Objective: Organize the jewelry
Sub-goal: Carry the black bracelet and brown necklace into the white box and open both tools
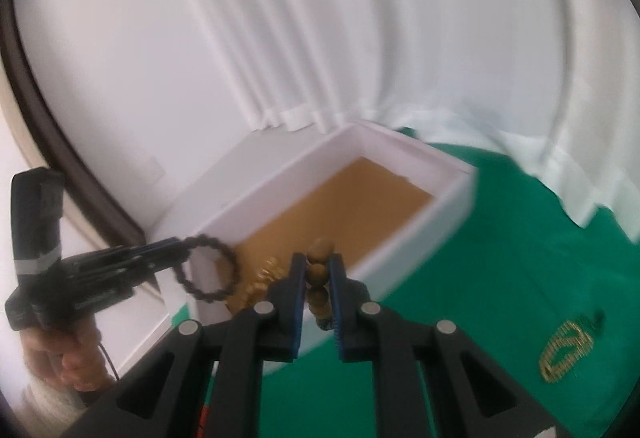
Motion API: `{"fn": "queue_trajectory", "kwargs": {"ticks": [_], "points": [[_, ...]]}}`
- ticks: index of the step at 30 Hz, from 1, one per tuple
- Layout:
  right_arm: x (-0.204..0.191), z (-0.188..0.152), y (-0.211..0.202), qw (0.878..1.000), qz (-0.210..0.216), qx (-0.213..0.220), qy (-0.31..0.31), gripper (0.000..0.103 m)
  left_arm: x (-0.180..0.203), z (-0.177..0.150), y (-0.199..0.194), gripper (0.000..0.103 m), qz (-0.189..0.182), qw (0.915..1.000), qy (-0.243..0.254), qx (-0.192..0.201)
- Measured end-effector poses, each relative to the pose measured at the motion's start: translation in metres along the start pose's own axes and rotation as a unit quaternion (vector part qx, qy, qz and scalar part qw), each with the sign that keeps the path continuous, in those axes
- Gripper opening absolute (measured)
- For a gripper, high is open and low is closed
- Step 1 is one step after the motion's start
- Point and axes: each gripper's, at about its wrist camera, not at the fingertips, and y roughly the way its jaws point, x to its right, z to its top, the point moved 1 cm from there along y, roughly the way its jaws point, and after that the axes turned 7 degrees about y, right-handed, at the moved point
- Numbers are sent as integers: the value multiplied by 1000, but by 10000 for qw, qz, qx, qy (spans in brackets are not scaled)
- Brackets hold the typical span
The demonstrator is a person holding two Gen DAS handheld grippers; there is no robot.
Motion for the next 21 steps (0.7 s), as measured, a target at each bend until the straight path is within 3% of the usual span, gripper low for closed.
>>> {"fn": "queue_trajectory", "kwargs": {"ticks": [6, 14, 15, 16, 17, 18, 19, 20, 21], "points": [[-29, 11, 84, 9985, -225, -319, -372, 12, -44, -8, 60, 10, 318, 9982, -338, -378], [-22, -8, 155, 9963, -373, -635, -436, 13, -52, -26, 130, 12, 346, 9953, -411, -806], [-24, -8, 160, 9963, -381, -646, -411, 17, -50, -27, 134, 12, 376, 9952, -385, -821], [-24, -9, 161, 9965, -386, -642, -383, 26, -50, -28, 136, 18, 428, 9950, -376, -816], [-24, -11, 159, 9969, -379, -593, -352, 42, -49, -30, 137, 38, 500, 9948, -354, -815], [-24, -11, 153, 9973, -386, -531, -330, 58, -48, -32, 136, 52, 572, 9944, -352, -810], [-24, -11, 150, 9975, -405, -483, -317, 60, -48, -34, 131, 73, 617, 9944, -368, -774], [-25, -12, 140, 9978, -430, -392, -304, 60, -48, -36, 126, 82, 660, 9947, -387, -690], [-24, -11, 136, 9979, -449, -341, -307, 60, -47, -37, 121, 84, 676, 9951, -381, -606]]}}
